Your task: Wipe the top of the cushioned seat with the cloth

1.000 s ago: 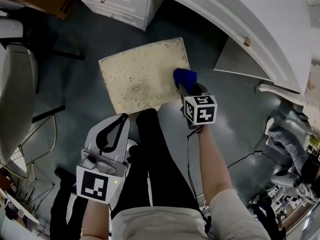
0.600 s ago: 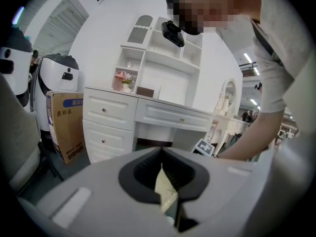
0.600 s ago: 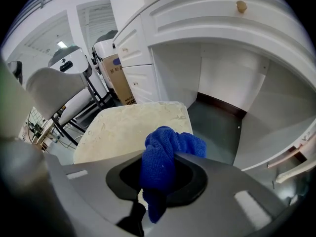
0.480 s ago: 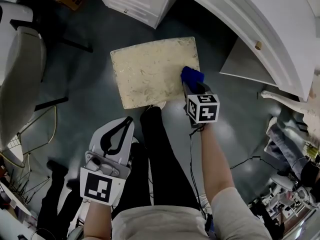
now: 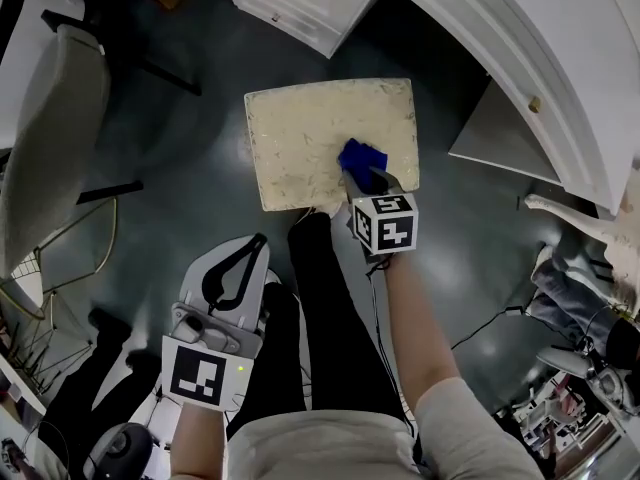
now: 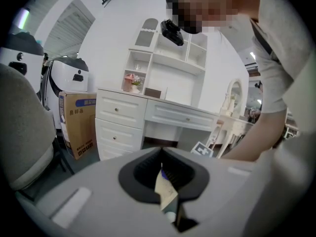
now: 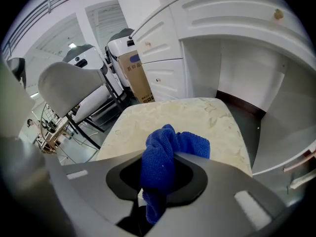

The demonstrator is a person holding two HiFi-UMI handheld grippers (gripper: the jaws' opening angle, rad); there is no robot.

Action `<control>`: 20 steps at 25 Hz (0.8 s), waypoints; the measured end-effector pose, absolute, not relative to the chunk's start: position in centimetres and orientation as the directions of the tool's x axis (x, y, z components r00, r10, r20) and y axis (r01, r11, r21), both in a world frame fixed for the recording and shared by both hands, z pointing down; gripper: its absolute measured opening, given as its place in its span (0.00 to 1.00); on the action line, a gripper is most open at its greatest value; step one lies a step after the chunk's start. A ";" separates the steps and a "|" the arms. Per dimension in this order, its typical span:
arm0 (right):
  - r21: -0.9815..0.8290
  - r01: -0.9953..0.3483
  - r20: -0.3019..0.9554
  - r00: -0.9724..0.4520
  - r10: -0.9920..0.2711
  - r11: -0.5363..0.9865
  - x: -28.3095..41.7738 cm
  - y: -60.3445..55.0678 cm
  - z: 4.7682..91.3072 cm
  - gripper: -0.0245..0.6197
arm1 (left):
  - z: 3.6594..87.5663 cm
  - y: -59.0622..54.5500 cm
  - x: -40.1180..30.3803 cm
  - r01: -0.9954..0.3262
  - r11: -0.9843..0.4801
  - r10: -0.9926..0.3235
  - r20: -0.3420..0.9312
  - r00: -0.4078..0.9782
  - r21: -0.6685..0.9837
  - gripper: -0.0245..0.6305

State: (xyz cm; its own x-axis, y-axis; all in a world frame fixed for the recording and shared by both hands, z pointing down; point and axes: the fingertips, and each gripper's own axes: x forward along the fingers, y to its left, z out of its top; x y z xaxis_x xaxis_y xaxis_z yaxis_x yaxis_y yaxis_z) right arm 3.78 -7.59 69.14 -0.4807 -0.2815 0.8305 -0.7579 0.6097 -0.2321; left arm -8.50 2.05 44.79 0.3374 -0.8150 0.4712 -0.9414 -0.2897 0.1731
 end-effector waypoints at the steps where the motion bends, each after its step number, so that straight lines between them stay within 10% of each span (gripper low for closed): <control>1: -0.238 -0.750 0.829 -0.488 -0.273 0.617 3.0 -7.2 69.1 0.16 | 44.8 2.3 -8.8 -0.943 -0.284 -0.817 0.472 0.332 0.172 0.04; 20: -0.315 -0.609 0.807 -0.575 -0.132 0.728 -9.1 -0.1 69.0 0.16 | 44.5 6.1 -14.4 -0.968 -0.187 -0.851 0.465 0.244 0.165 0.04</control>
State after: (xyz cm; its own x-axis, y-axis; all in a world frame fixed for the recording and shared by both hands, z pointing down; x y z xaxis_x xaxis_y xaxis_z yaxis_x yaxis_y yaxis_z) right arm -9.05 -0.09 69.02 -0.5754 -0.1320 0.8071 -0.6090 0.7278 -0.3152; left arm -14.43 6.14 44.50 0.2439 -0.8511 0.4649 -0.9683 -0.1874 0.1648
